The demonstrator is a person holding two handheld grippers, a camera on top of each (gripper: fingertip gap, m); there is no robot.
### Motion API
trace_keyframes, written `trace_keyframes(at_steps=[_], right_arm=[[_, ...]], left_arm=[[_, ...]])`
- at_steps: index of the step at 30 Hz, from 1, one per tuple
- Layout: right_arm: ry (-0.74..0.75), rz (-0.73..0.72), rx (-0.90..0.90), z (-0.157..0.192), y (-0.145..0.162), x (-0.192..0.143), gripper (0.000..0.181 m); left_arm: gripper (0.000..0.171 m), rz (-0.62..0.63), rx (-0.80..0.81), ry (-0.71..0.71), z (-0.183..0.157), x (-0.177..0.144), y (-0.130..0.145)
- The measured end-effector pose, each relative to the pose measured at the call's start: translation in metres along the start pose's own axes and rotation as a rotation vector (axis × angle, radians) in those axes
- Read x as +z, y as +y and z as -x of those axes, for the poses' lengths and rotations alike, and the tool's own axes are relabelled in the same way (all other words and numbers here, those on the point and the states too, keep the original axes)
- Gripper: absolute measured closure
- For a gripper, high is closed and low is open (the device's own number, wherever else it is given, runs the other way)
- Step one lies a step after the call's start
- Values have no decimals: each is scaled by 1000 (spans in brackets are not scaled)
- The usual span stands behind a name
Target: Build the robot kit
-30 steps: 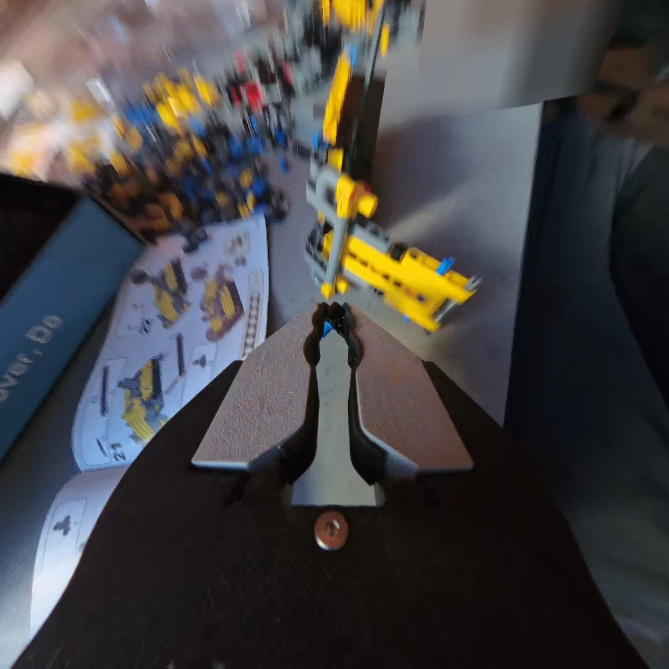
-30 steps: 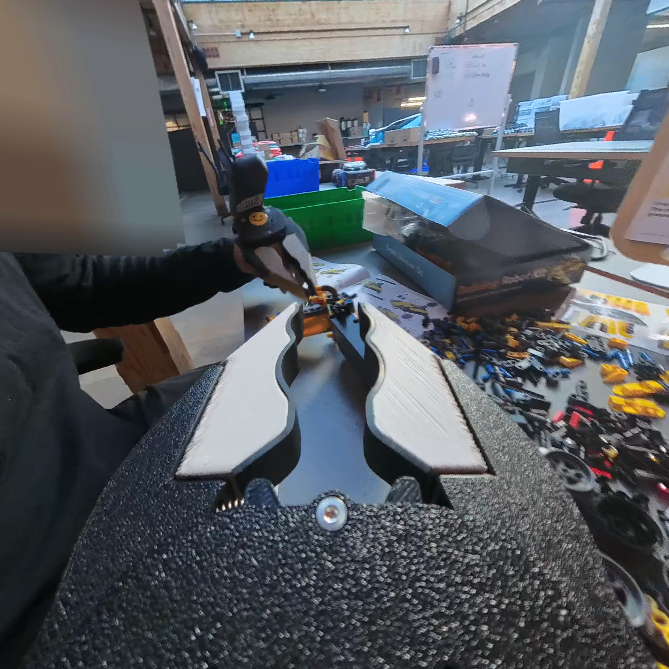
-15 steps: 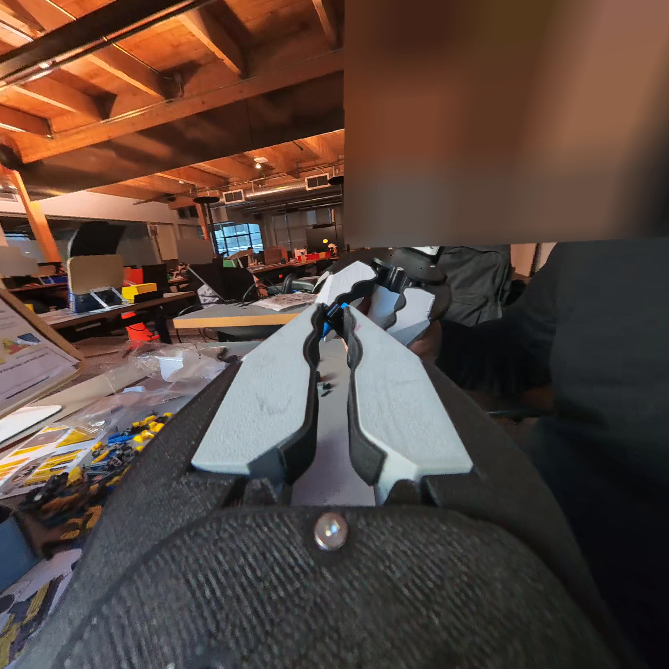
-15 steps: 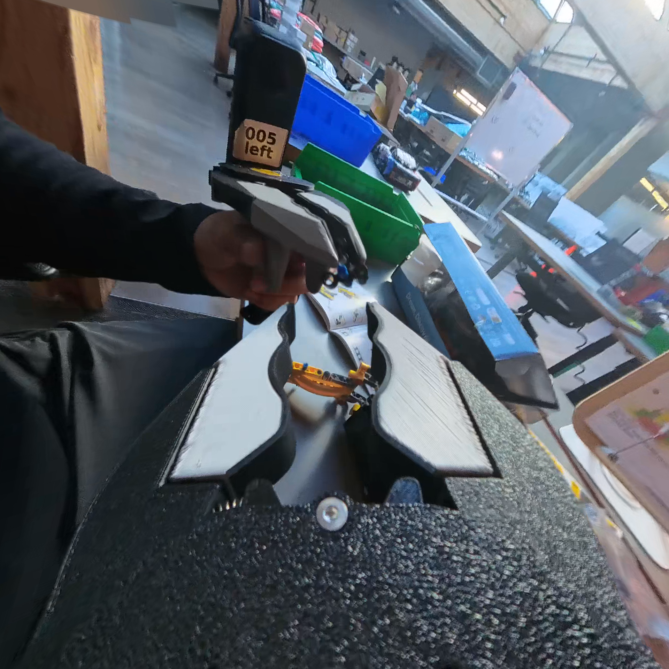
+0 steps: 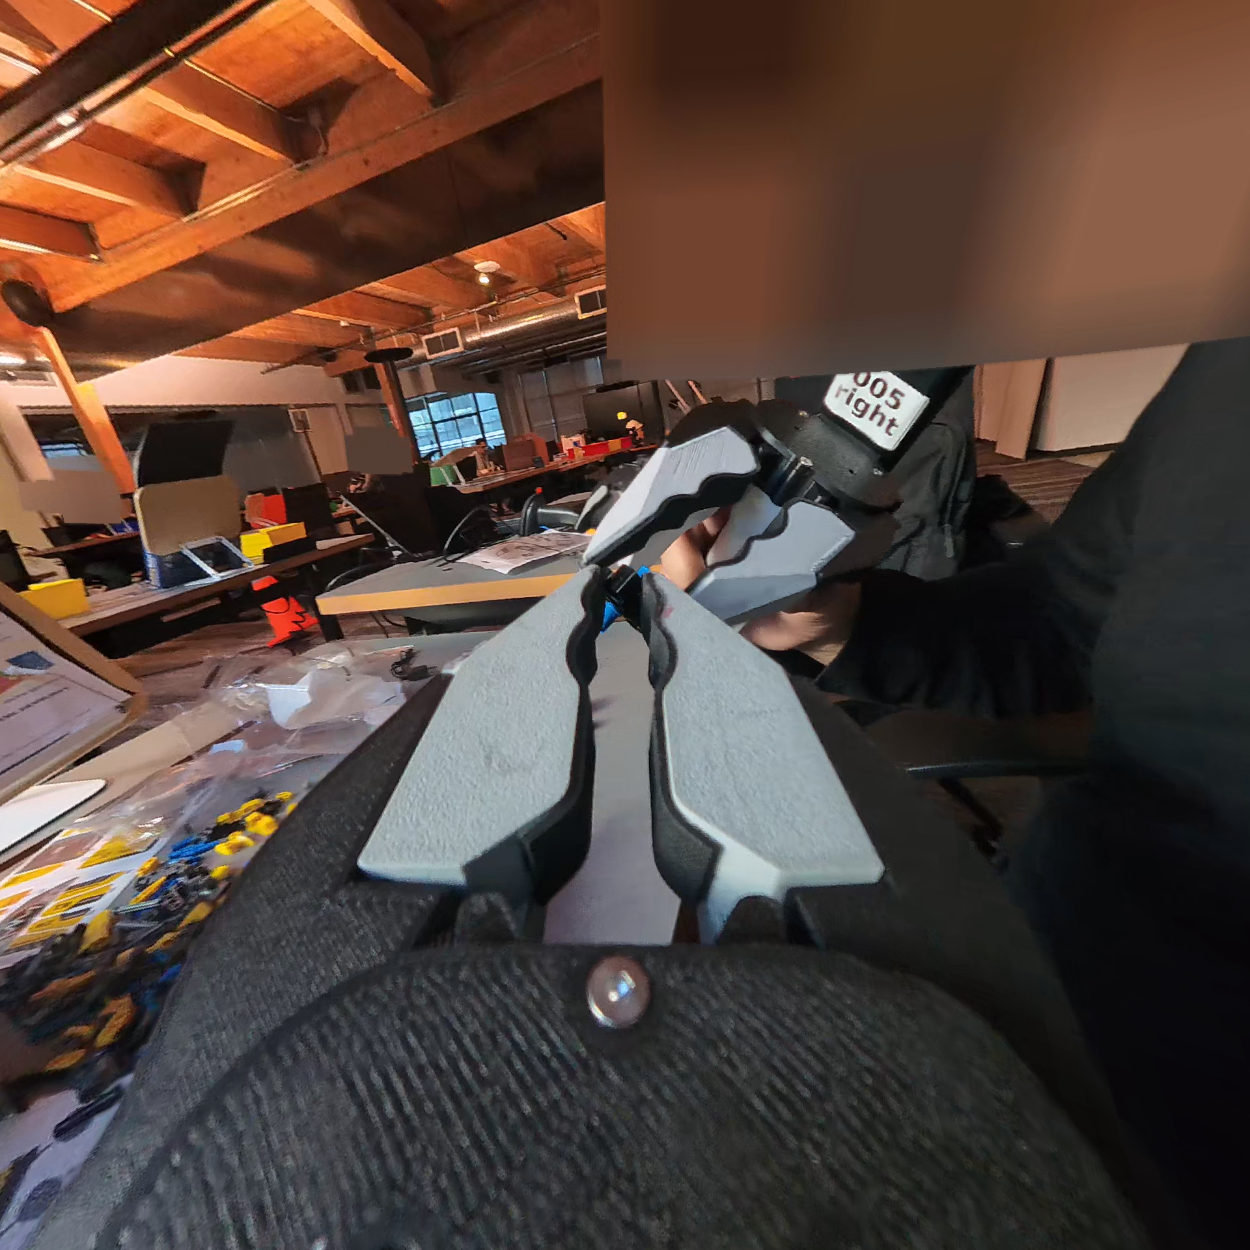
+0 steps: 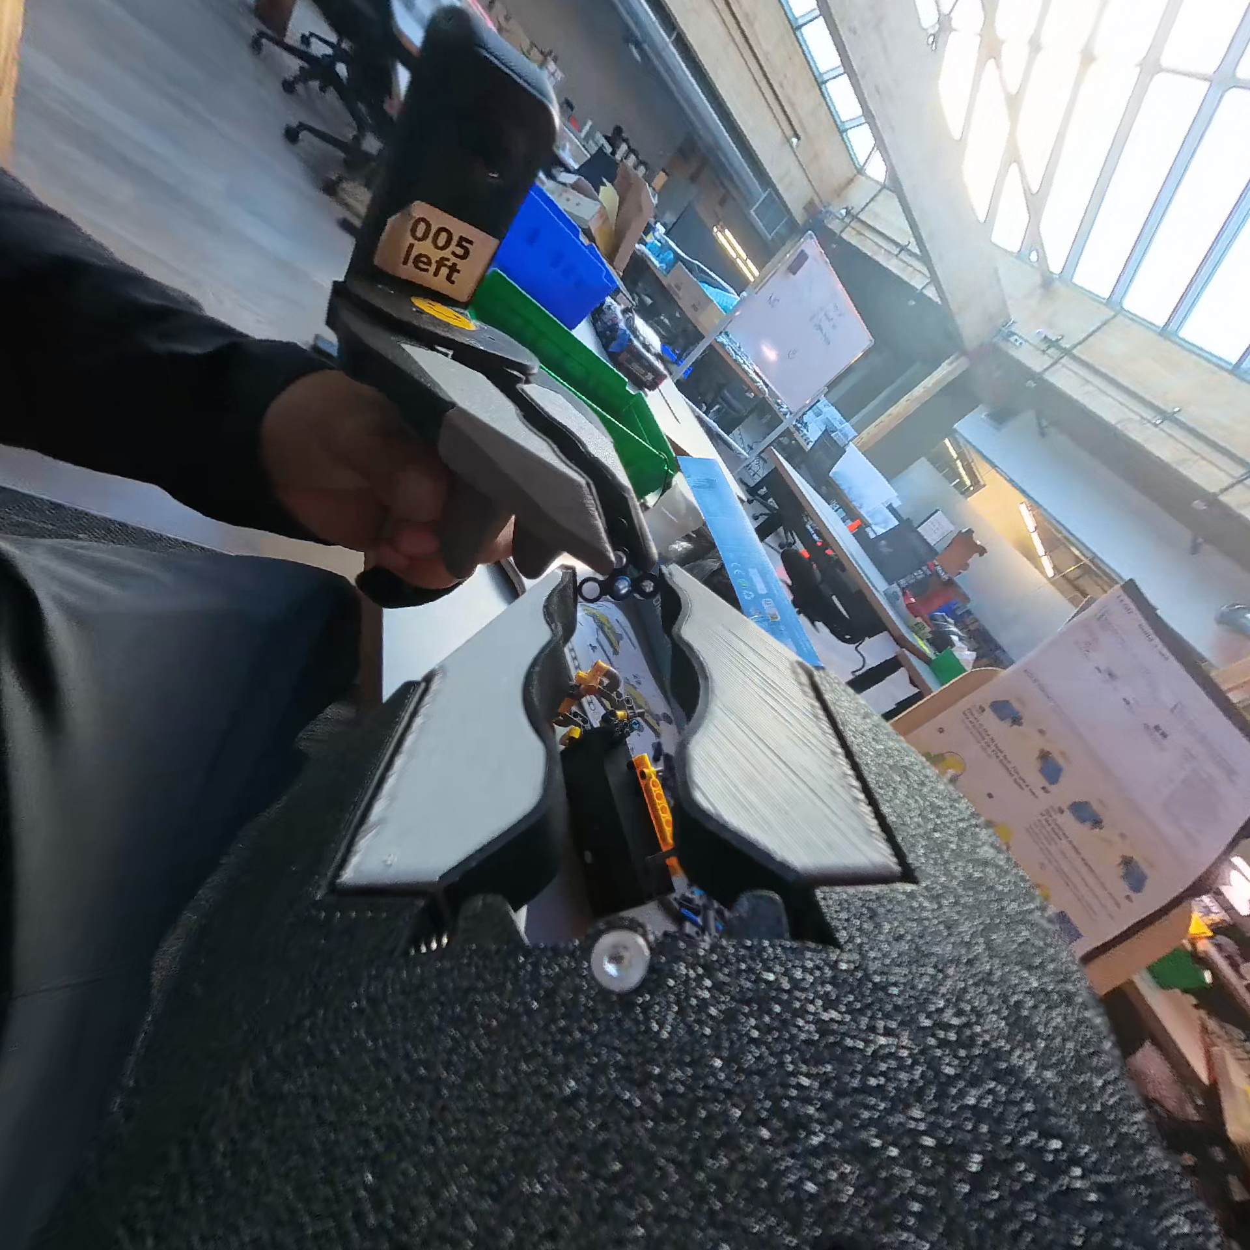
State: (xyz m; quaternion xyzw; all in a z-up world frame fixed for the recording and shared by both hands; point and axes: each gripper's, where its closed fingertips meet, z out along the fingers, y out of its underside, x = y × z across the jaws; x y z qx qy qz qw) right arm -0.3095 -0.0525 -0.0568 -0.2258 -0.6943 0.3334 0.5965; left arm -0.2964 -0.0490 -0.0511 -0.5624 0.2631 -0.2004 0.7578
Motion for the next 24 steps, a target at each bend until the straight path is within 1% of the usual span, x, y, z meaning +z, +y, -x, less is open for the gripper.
trace_keyframes(at_steps=[4,9,11,12,14,15,18,20,22,24], right_arm=[[17,-12,-4,0,-1,-7,158],[18,-65,73,-4,4,-12,158],[37,-72,86,-9,11,-12,158],[50,-74,92,-13,15,-12,158],[54,-77,117,-19,23,-13,158],[59,-83,125,-21,27,-13,158],[64,-66,119,-26,39,-13,158],[67,-22,103,-29,52,-10,158],[66,17,115,-35,66,-10,158],[49,62,140,-44,83,-12,158]], left_arm=[[164,-11,-34,16,-6,4,-1],[164,1,-81,36,-5,11,2],[162,13,-84,13,2,14,5],[154,7,-88,-17,8,13,5],[158,-10,-120,-33,18,10,5],[156,-6,-141,-36,24,9,6],[144,57,-222,-24,35,5,18],[139,139,-280,-20,40,4,31],[134,242,-280,-44,49,-1,45],[135,312,-261,-108,64,-14,52]])
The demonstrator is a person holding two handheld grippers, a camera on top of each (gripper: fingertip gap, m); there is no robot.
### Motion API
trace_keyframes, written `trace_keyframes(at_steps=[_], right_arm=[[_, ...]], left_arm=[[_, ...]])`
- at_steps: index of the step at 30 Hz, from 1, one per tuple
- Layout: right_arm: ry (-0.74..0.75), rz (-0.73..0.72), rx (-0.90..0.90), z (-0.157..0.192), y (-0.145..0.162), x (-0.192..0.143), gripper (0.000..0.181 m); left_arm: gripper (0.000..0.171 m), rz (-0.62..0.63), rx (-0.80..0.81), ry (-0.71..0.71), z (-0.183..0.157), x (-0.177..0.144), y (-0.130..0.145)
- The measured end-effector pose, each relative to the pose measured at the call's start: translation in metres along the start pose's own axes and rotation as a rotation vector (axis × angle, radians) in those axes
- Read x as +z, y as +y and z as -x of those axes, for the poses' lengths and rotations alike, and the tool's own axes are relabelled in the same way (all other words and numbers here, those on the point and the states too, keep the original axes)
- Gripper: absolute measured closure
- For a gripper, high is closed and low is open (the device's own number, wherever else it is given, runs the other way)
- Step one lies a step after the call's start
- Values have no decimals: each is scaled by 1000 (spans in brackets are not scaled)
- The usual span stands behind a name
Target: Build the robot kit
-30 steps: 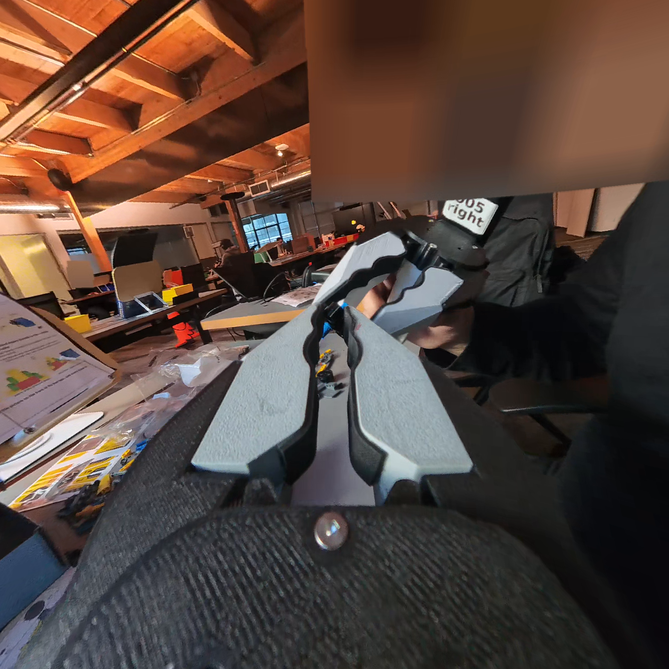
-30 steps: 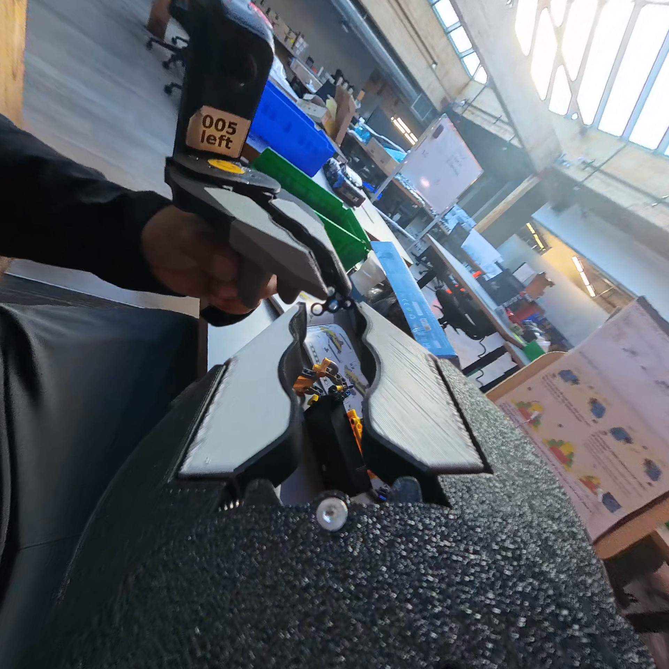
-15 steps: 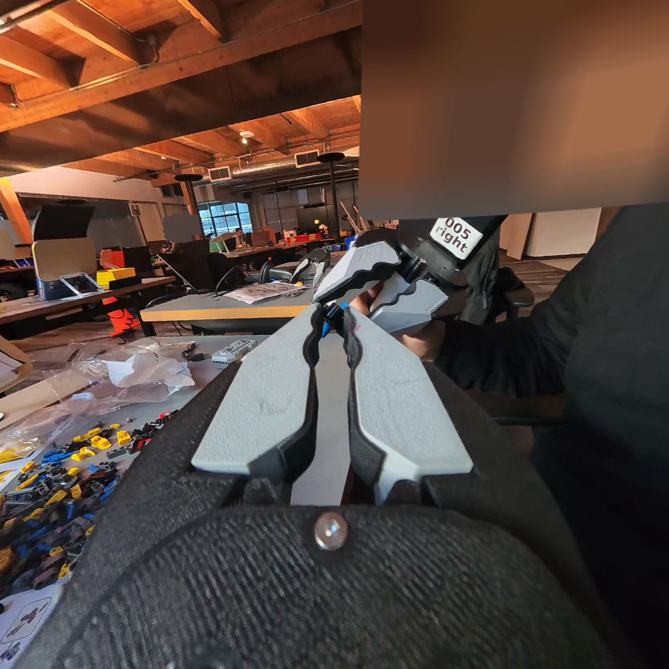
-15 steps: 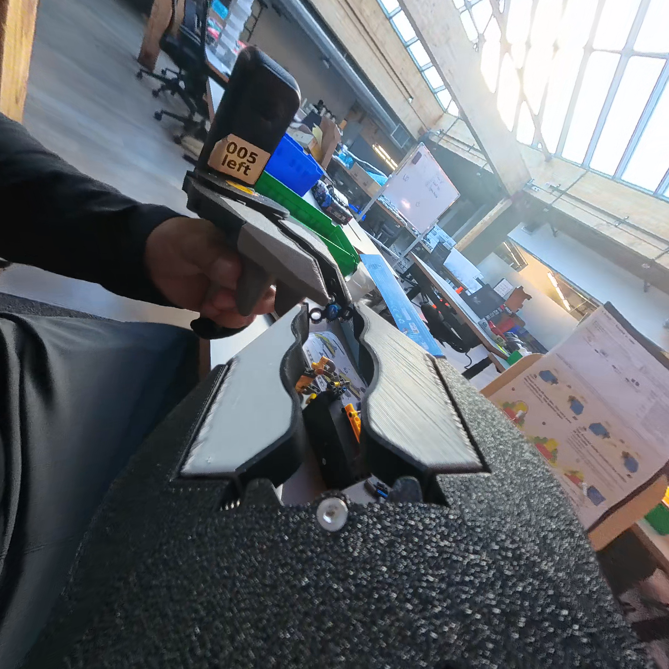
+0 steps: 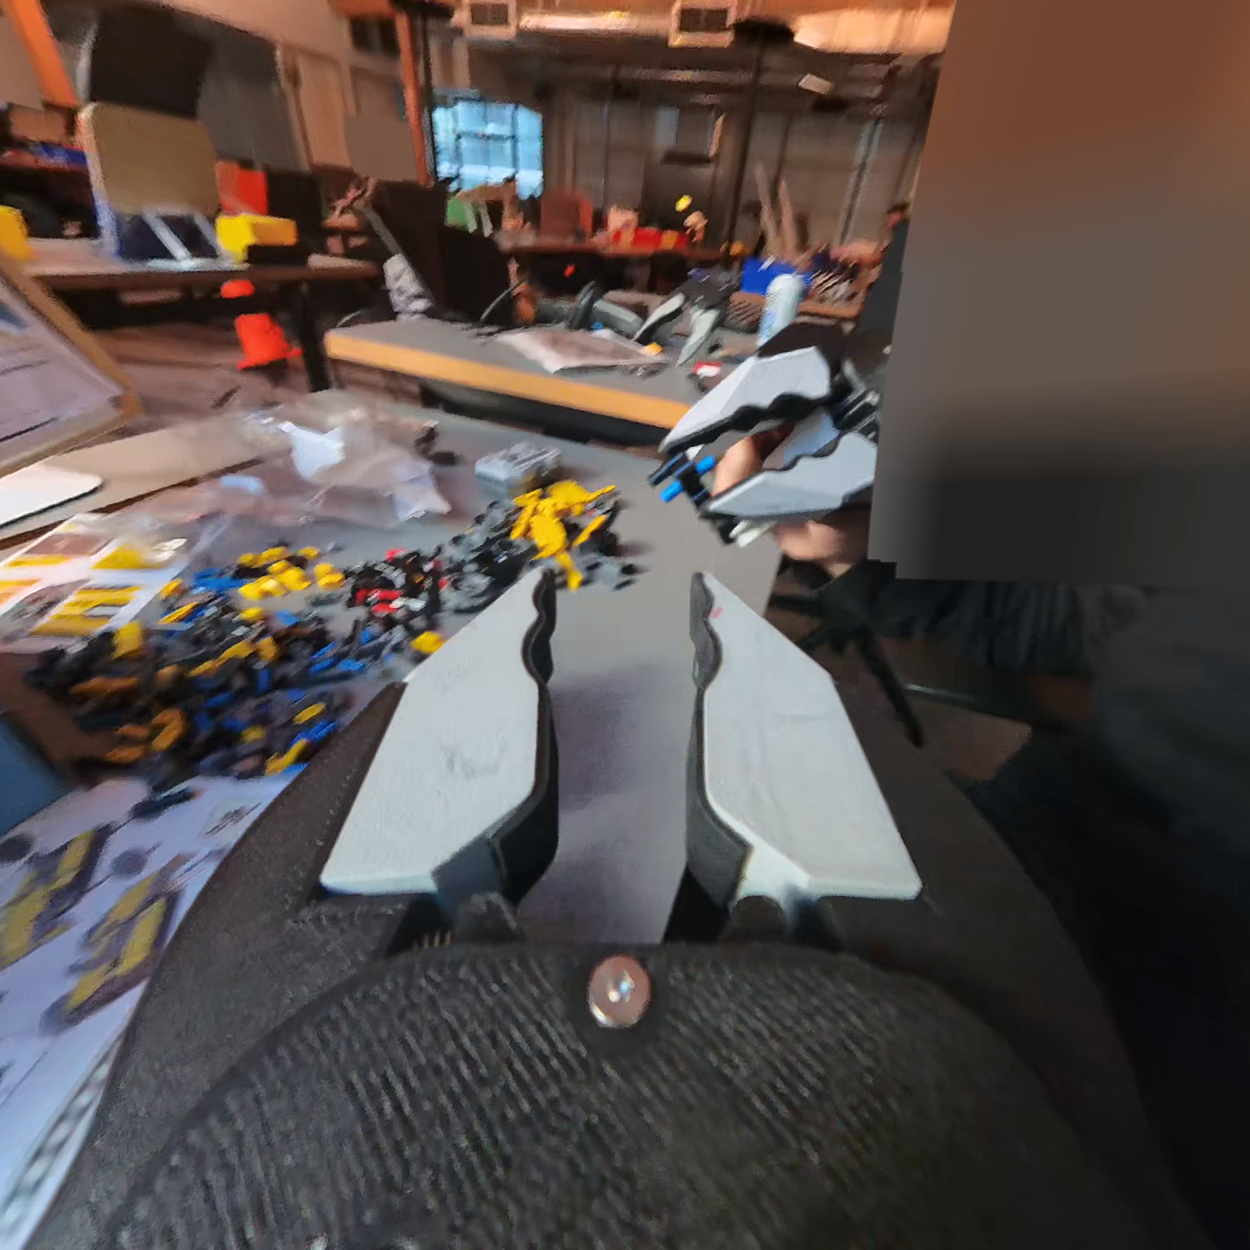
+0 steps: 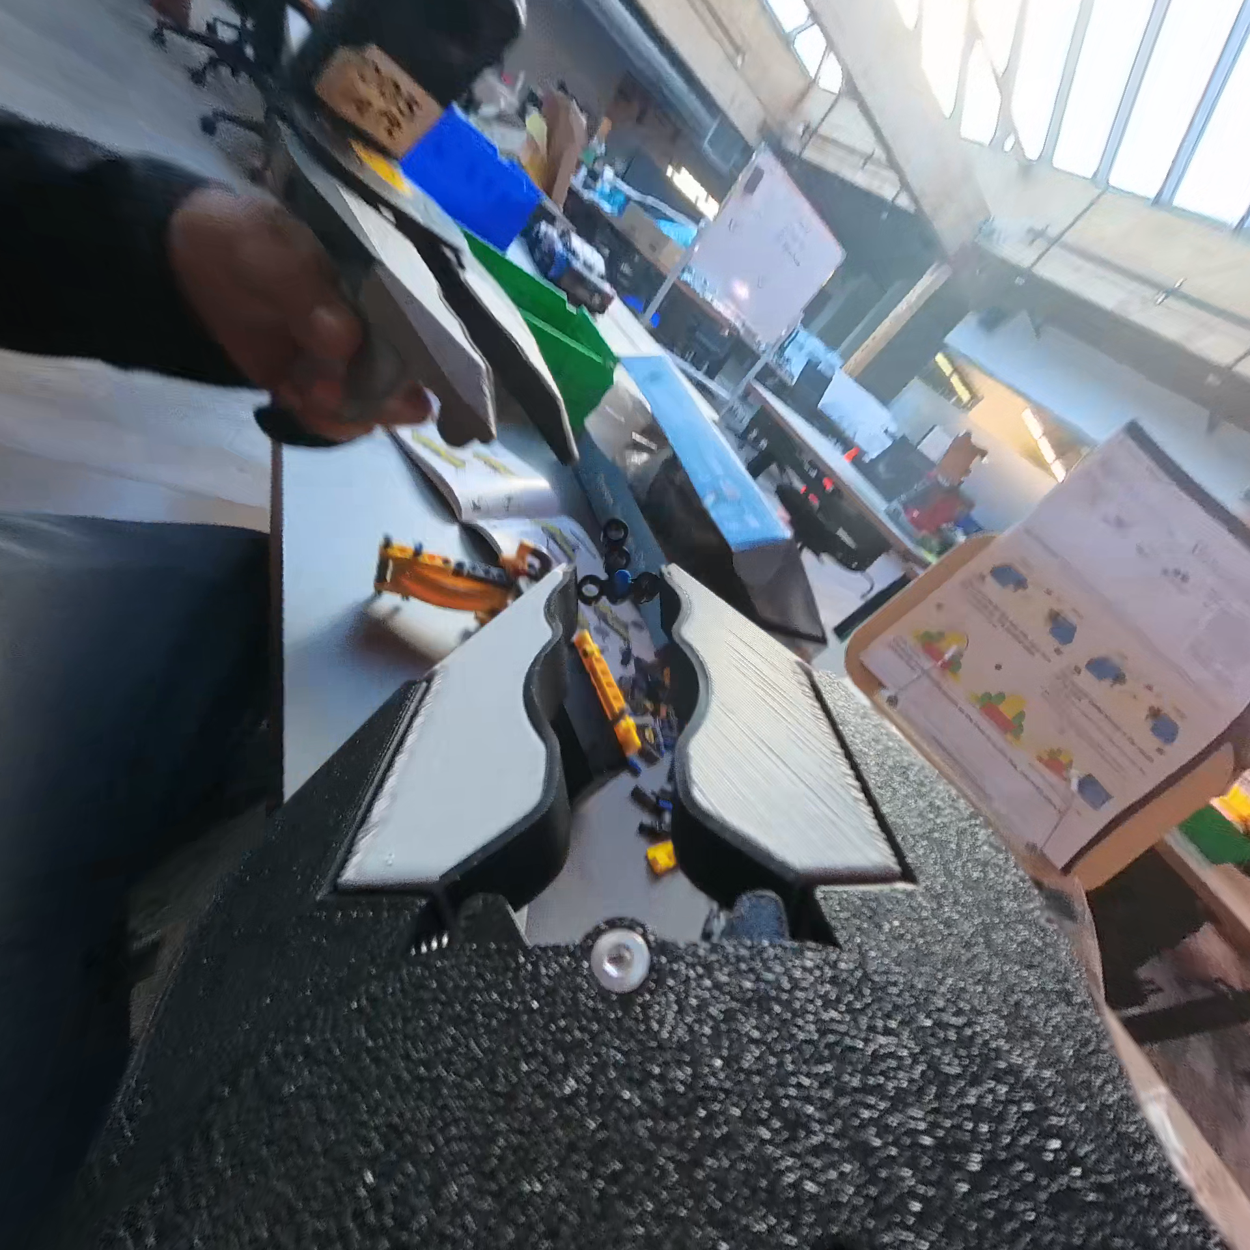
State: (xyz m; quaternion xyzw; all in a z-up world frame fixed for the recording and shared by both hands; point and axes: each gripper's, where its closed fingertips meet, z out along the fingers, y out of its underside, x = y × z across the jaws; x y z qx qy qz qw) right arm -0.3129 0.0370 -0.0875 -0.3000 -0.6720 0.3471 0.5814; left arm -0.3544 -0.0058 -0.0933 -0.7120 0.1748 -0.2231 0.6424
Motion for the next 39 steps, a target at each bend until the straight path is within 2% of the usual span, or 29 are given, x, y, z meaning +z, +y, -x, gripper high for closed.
trace_keyframes(at_steps=[4,8,11,16,39], right_arm=[[-111,132,111,-18,42,5,158],[-265,239,260,-21,73,20,158],[-345,256,301,-17,80,31,158],[-416,285,283,-10,85,36,158],[-507,415,227,-3,108,45,158]], left_arm=[[129,117,-8,-103,36,-15,14],[116,305,64,-115,59,0,33],[118,374,145,-97,72,21,40],[122,469,152,-19,76,44,56],[135,507,191,42,69,71,74]])
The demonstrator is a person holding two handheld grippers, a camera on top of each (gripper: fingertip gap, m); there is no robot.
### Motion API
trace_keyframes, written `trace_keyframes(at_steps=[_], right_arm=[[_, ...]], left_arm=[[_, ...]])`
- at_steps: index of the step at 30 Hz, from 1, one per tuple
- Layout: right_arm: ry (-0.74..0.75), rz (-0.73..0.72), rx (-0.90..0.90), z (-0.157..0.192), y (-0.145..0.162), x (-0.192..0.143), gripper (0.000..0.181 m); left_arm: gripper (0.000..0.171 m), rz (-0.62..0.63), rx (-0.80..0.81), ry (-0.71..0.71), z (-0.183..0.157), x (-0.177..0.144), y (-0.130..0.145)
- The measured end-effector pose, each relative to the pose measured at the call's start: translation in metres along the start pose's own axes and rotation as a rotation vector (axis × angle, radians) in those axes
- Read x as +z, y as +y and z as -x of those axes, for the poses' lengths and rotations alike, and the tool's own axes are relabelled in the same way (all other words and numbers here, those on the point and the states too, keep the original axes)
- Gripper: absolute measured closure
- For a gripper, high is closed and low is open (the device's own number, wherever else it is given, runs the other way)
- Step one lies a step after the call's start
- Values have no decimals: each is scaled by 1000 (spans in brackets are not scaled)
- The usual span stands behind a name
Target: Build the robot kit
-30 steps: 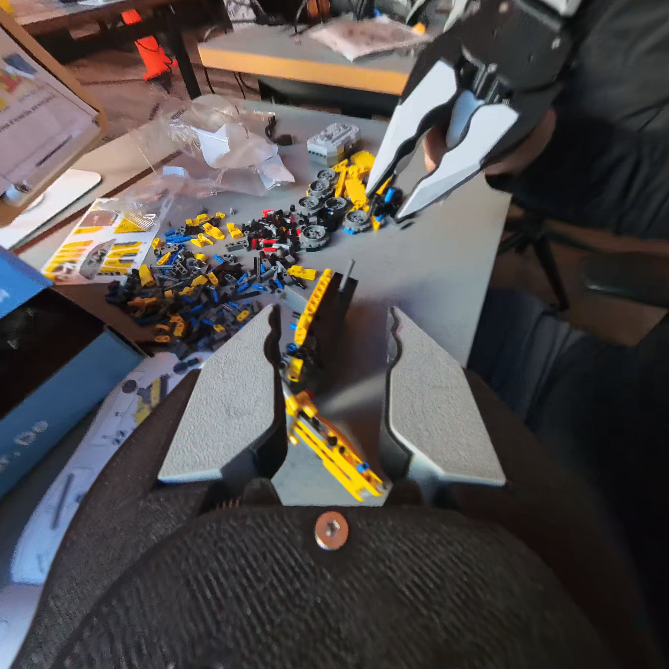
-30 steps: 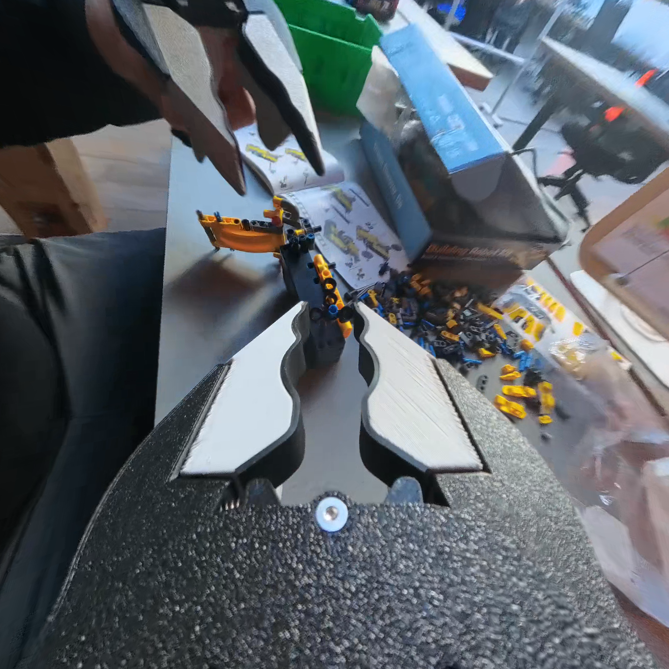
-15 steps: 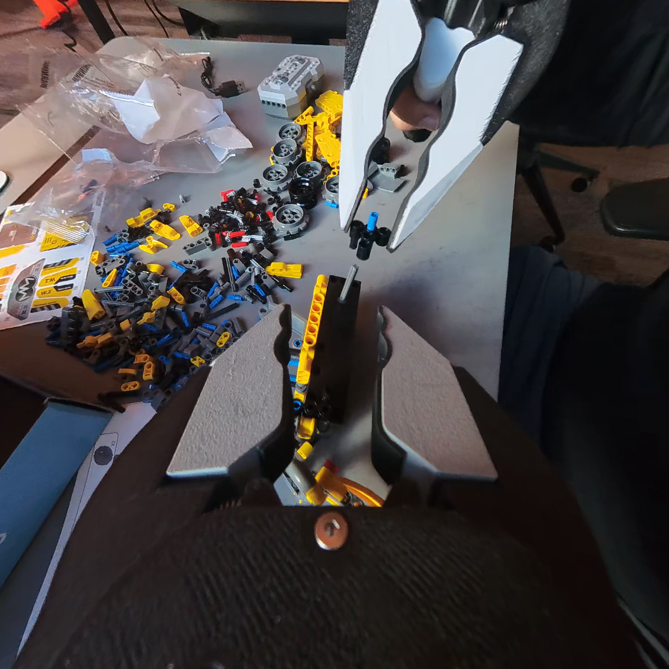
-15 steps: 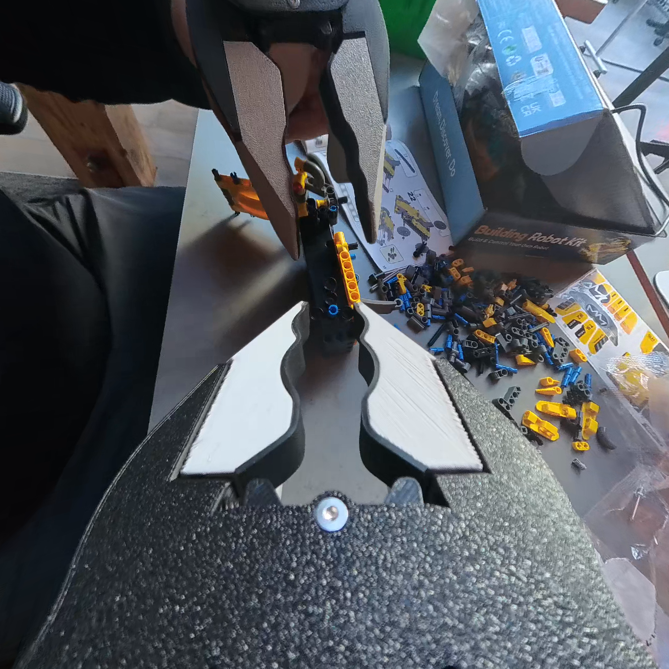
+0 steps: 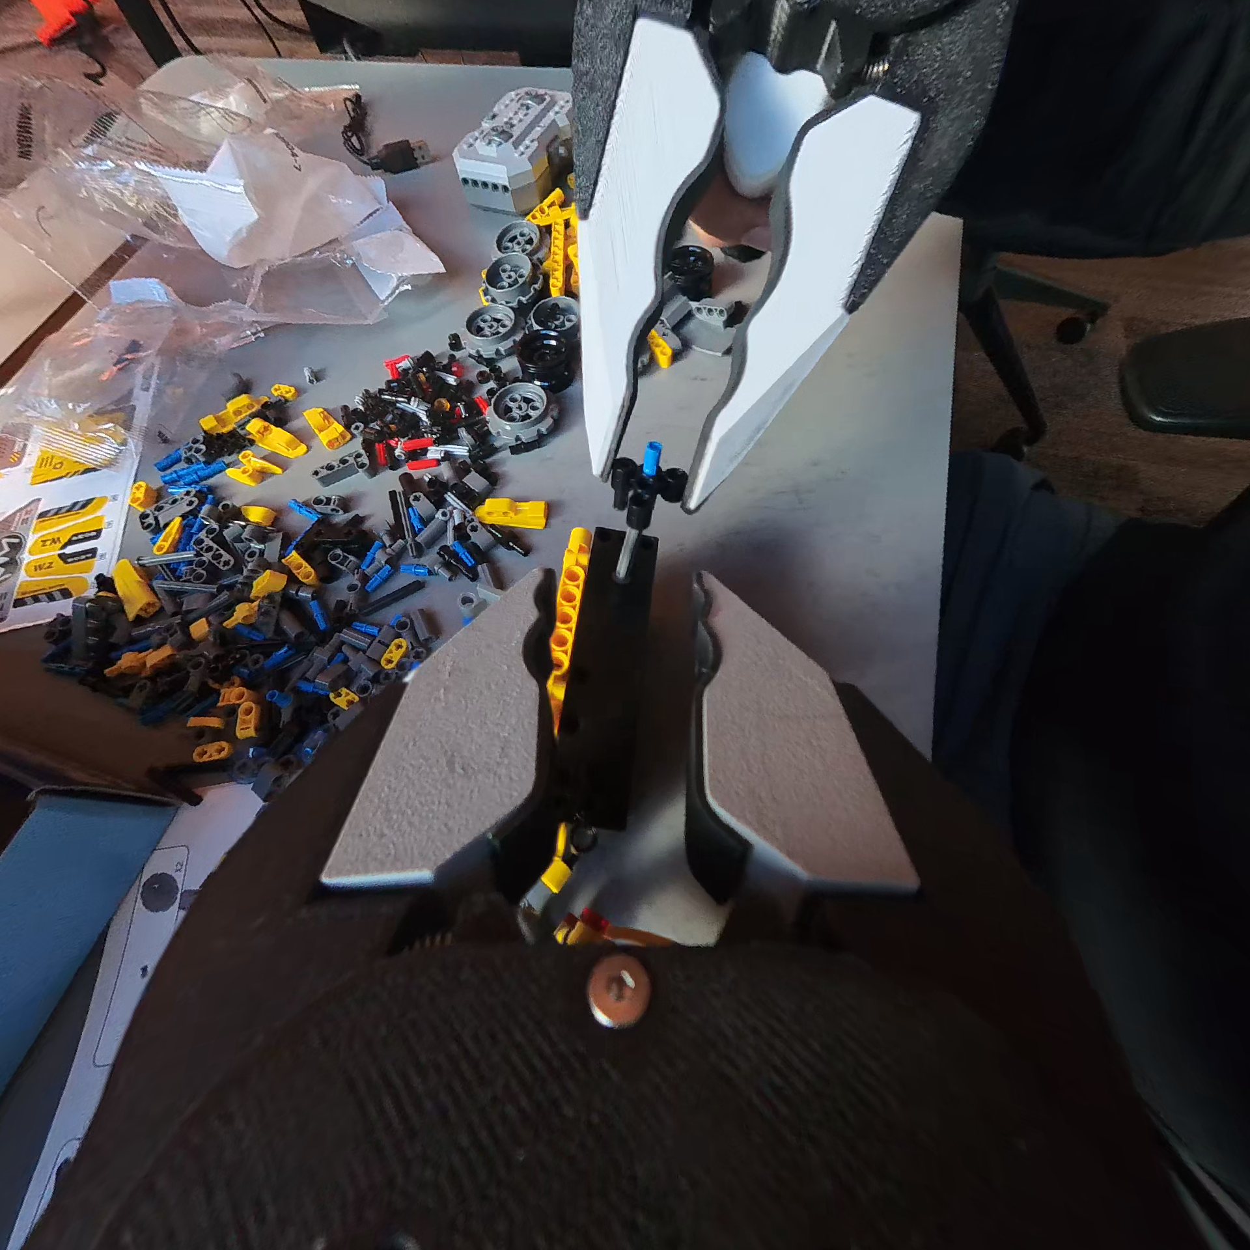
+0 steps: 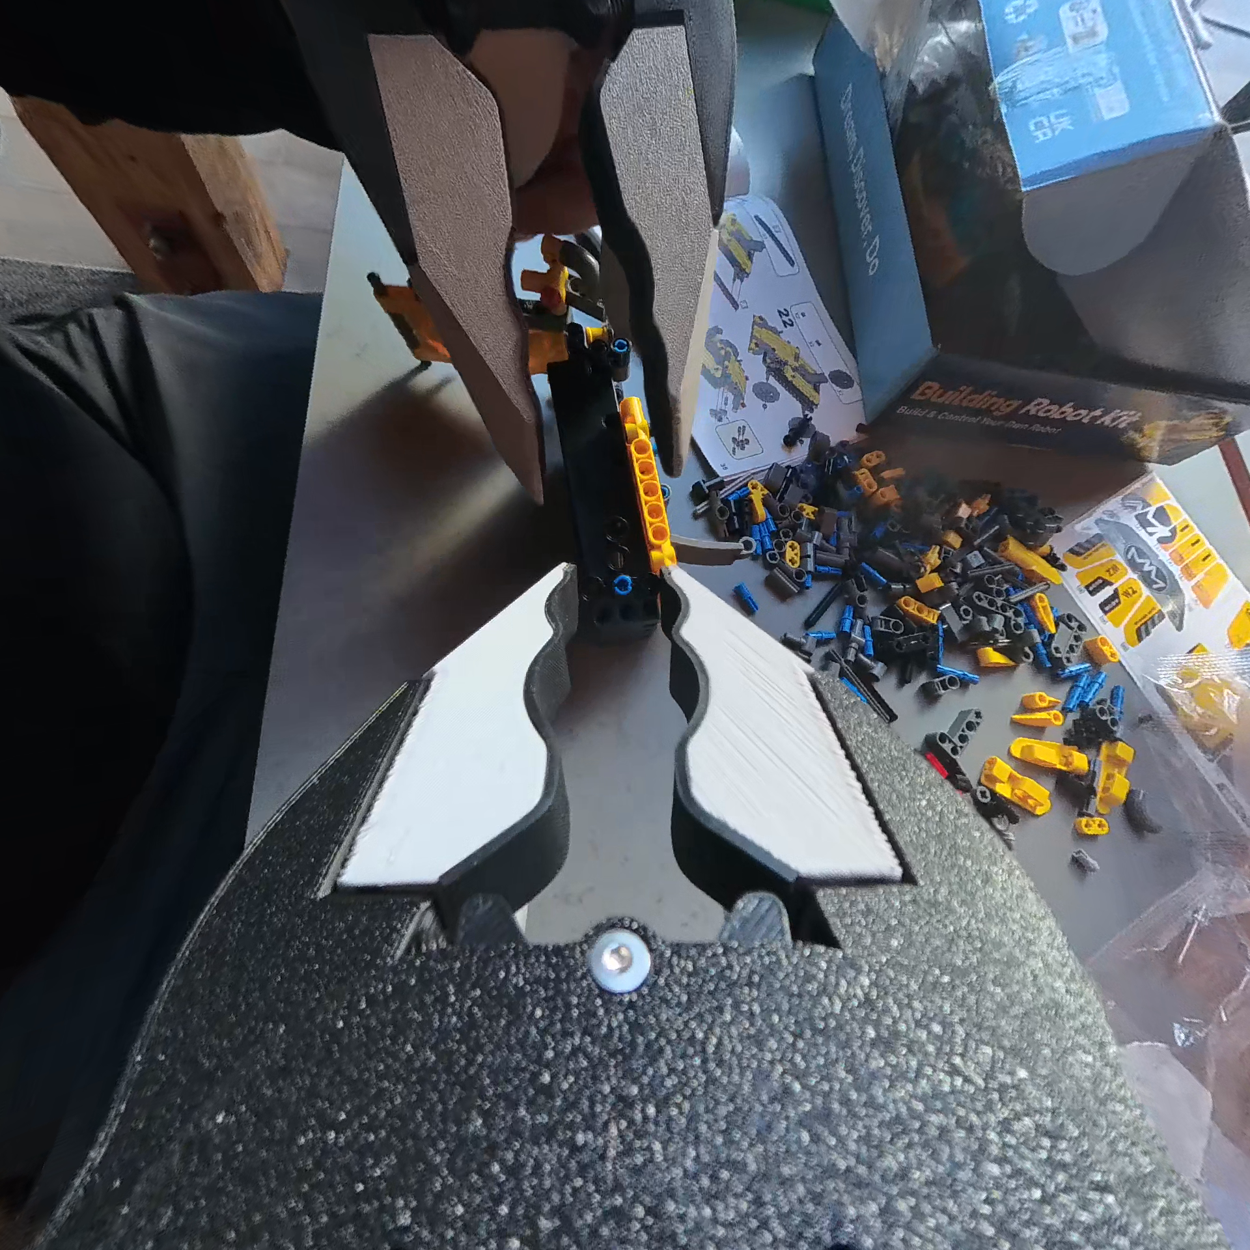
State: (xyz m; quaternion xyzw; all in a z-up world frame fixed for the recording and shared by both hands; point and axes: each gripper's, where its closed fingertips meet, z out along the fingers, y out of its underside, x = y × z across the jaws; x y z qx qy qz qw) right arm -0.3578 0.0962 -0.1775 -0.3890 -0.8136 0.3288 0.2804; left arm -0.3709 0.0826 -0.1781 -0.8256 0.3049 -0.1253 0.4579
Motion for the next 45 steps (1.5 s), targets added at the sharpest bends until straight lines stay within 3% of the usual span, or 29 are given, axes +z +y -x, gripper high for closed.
trace_keyframes(at_steps=[10,17,22,31,38,45], right_arm=[[-15,126,-46,0,0,0,158],[-37,181,-56,-2,1,0,158],[-47,197,-57,-2,1,1,158],[-68,230,-56,-2,1,-1,158],[-96,213,-19,-2,2,1,158],[-121,288,-48,-2,2,1,158]], left_arm=[[153,-26,67,15,-5,-4,-19],[170,12,103,35,-4,7,-18],[161,62,156,26,-7,8,-19],[168,132,194,27,-4,12,-17],[169,108,167,43,-3,11,-16],[169,110,175,45,-3,11,-15]])
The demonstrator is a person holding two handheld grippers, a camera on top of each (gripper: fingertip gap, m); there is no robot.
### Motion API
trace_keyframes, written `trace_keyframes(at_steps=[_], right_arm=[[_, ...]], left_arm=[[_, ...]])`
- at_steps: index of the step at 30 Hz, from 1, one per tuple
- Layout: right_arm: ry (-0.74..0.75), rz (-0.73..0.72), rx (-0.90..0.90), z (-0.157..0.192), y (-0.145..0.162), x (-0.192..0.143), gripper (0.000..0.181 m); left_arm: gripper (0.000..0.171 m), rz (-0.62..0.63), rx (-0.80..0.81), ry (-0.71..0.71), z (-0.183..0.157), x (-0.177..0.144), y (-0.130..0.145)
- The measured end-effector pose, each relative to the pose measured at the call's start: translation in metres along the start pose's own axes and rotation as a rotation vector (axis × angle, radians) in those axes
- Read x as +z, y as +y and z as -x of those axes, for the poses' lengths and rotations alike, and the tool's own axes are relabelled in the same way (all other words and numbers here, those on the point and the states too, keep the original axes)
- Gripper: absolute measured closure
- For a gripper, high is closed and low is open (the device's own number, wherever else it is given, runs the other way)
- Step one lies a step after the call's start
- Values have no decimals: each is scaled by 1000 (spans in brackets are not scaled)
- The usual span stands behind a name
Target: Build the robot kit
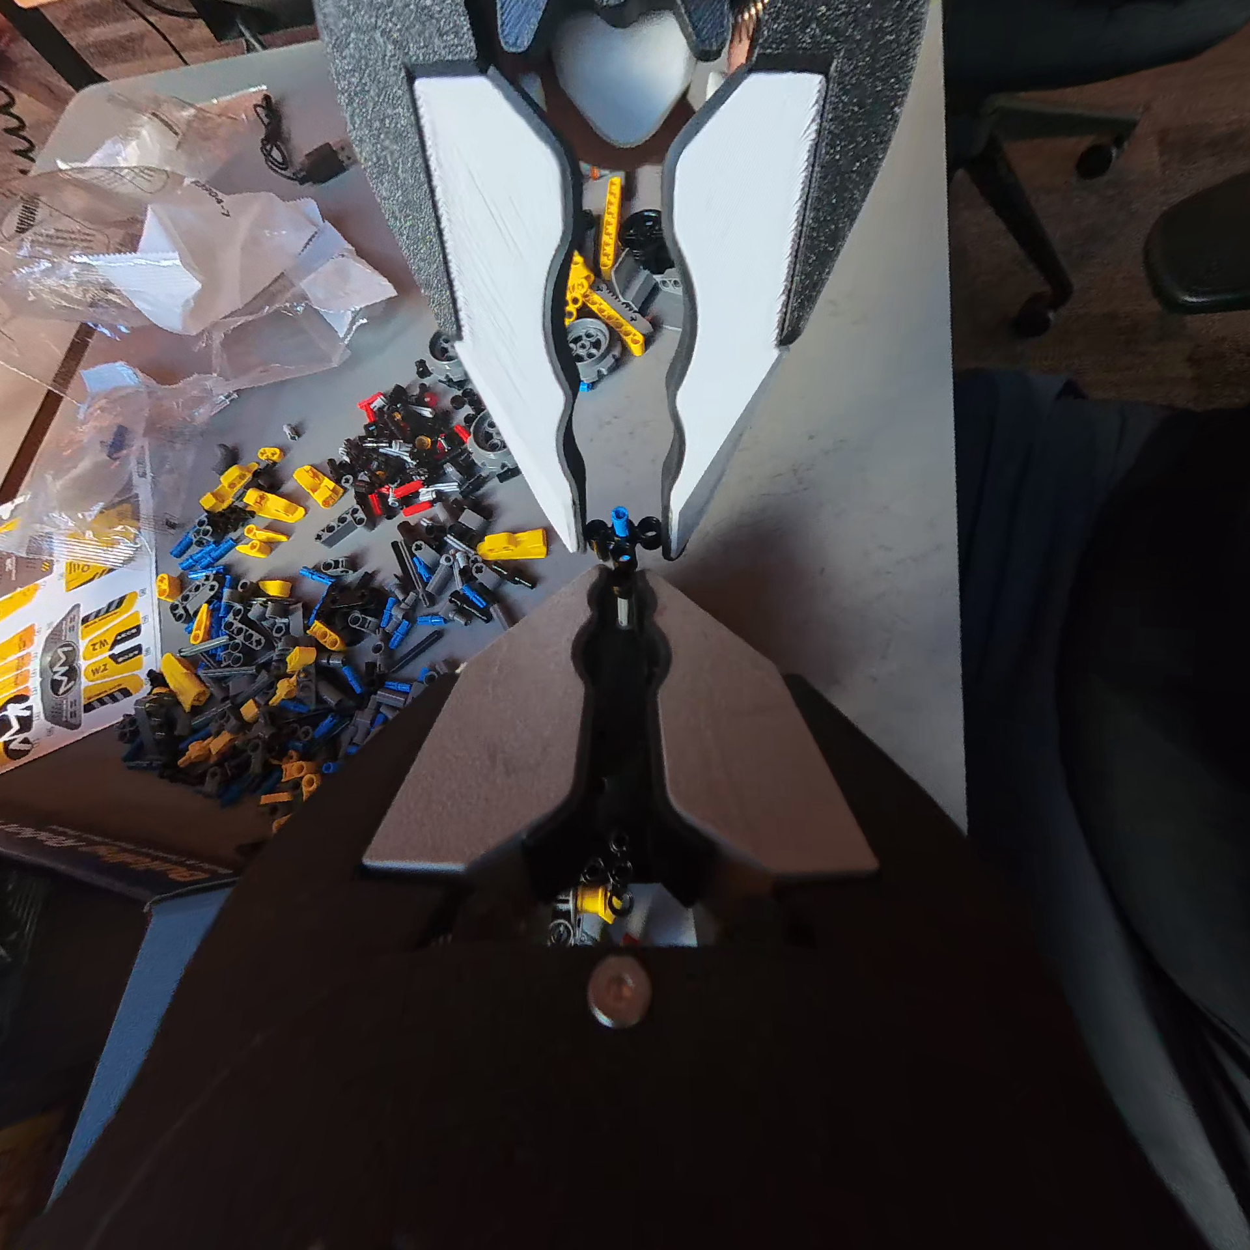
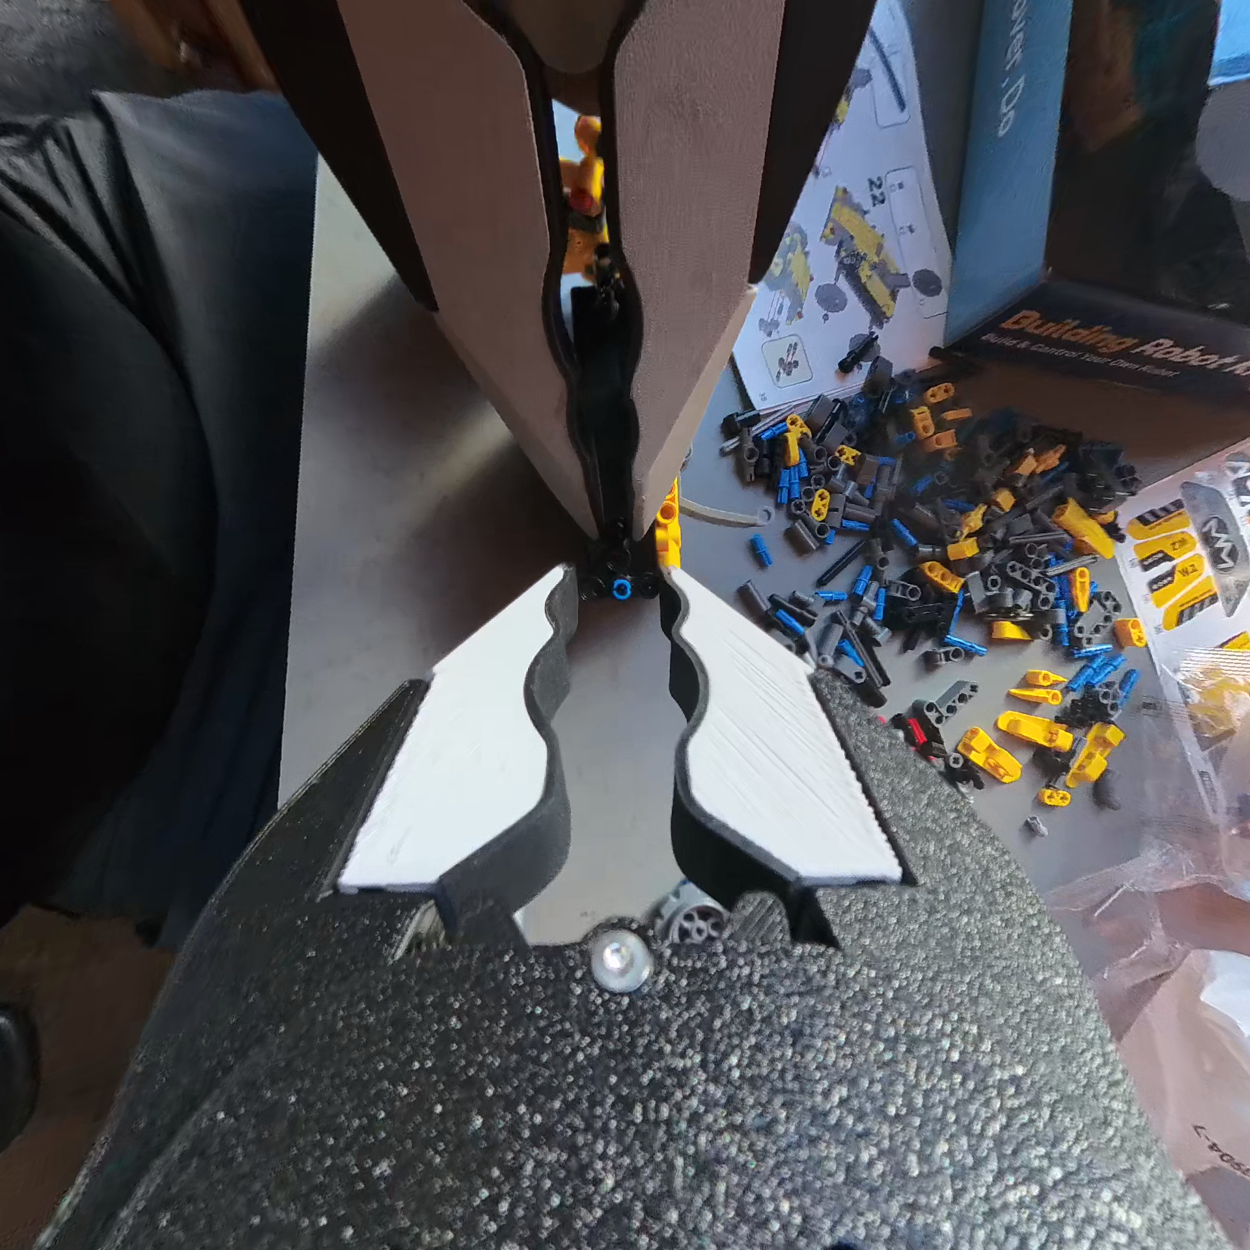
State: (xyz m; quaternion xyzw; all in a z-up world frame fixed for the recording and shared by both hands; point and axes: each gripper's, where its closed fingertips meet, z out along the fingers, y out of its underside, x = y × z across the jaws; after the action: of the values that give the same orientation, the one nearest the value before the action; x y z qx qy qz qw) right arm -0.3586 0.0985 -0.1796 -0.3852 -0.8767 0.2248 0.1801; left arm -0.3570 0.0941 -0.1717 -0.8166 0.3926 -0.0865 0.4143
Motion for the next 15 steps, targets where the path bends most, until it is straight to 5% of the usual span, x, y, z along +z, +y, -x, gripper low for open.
trace_keyframes(at_steps=[15], right_arm=[[-103,61,24,3,3,3,158]], left_arm=[[169,-29,-35,24,-1,1,0]])
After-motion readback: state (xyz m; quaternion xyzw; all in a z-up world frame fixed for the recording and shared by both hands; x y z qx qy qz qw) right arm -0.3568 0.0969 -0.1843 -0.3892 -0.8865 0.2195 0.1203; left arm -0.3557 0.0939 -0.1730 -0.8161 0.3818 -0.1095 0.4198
